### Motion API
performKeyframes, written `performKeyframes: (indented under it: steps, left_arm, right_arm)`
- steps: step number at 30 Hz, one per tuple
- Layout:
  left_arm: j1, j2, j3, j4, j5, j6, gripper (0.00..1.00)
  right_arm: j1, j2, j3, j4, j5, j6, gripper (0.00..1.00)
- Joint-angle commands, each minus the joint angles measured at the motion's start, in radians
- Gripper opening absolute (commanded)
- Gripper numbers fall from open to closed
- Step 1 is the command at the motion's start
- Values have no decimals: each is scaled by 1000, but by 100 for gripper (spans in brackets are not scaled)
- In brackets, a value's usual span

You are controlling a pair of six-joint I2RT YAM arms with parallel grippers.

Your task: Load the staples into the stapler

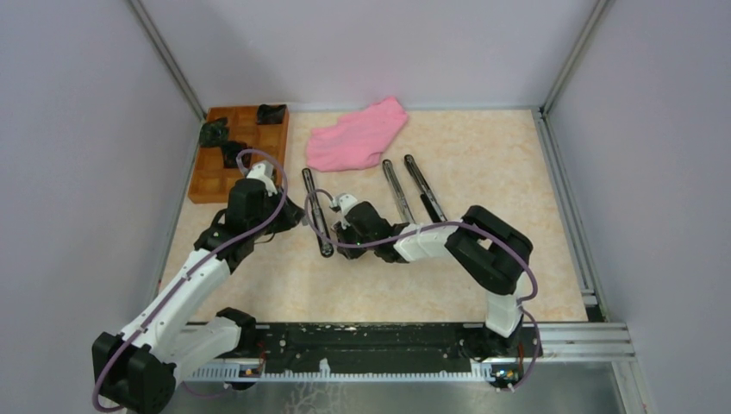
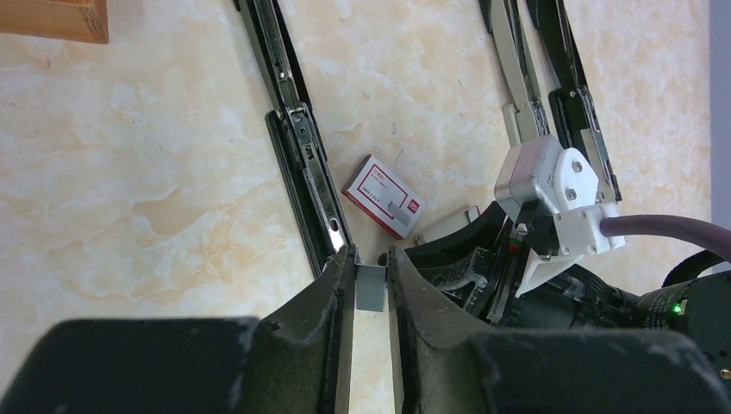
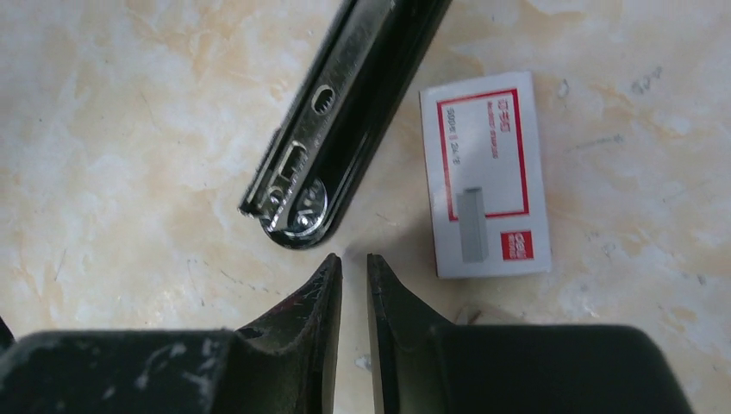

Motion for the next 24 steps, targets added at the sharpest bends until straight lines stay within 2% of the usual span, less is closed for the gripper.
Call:
performKeyframes:
  steps: [1, 12, 19, 24]
  left_arm:
    - [-1, -18, 12, -19, -21, 10, 24]
    - [-1, -7, 13, -35, -26, 7, 23]
    - [-1, 62, 34, -39, 6, -3, 22]
    - [-2, 125, 54, -43, 26, -17, 20]
  right_arm:
    - [26, 44, 55, 66, 11, 13, 17]
    - [50, 46, 58, 137, -34, 34, 16]
    - [50, 21, 16, 205, -57, 20, 16]
    - [51, -28, -28, 213, -4, 2, 16]
